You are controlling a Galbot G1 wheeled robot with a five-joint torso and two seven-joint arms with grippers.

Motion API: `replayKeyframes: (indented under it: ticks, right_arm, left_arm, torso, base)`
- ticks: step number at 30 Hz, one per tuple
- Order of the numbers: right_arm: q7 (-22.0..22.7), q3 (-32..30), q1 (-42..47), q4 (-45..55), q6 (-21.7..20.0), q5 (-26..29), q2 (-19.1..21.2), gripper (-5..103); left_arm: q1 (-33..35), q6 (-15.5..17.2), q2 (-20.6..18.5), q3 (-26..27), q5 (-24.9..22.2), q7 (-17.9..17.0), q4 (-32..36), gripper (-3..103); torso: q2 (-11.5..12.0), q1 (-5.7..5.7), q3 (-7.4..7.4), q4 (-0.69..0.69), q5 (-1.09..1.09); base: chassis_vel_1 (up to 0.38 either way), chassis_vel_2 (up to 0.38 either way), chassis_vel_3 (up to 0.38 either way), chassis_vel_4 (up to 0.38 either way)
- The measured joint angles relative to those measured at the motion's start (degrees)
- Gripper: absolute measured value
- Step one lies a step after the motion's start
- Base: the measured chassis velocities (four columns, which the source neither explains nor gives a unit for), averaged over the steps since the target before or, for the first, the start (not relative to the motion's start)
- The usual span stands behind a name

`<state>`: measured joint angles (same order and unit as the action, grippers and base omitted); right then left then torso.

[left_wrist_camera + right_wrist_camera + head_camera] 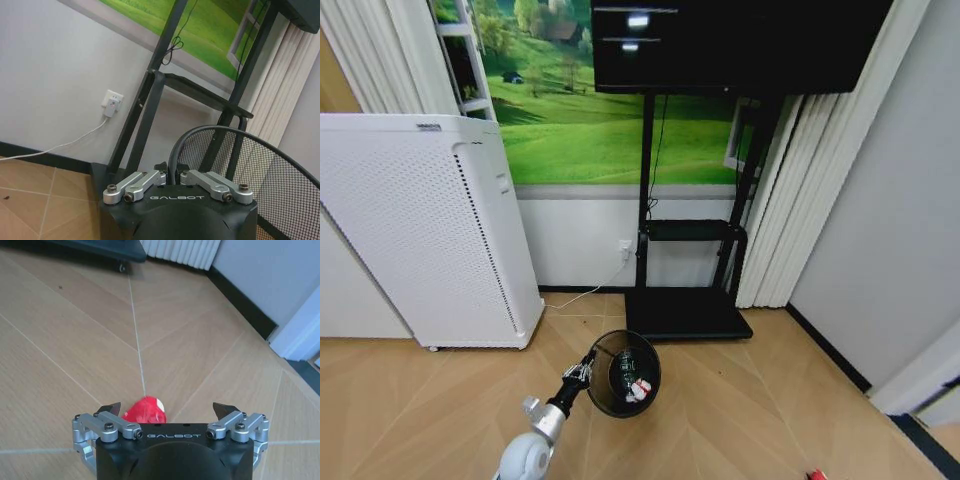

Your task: Pick up the trash bin and place the garbage on the floor into it.

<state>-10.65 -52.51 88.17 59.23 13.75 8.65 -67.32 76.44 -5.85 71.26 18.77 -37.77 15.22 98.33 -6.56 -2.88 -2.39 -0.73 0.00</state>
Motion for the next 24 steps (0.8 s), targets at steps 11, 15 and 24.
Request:
replayKeyframes:
  ticks: [11, 15, 24]
  right_arm:
    - [-0.6, 0.6, -1.5, -1.7, -2.3, -0.6, 0.1, 100]
    - [-1.0, 0.9, -2.5, -2.7, -2.9, -0.6, 0.8, 100]
    - [-2.0, 1.2, -3.9, -4.7, -5.4, -1.5, 1.0, 88]
  left_arm:
    - [0.0, 0.0, -0.4, 0.1, 0.0, 0.0, 0.2, 6]
    - [0.0, 0.0, -0.5, 0.1, -0.1, 0.0, 0.4, 6]
    - [-0.1, 0.0, -0.7, -0.1, -0.1, 0.2, 0.2, 6]
  torso:
    - [0.0, 0.0, 0.0, 0.05, -0.01]
    - [0.0, 0.0, 0.0, 0.03, -0.01]
    - [0.0, 0.0, 0.0, 0.03, 0.0]
  base:
    - [0.024, 0.007, -0.02, -0.015]
    - [0.0, 0.0, 0.0, 0.0]
    - [0.0, 0.0, 0.0, 0.0]
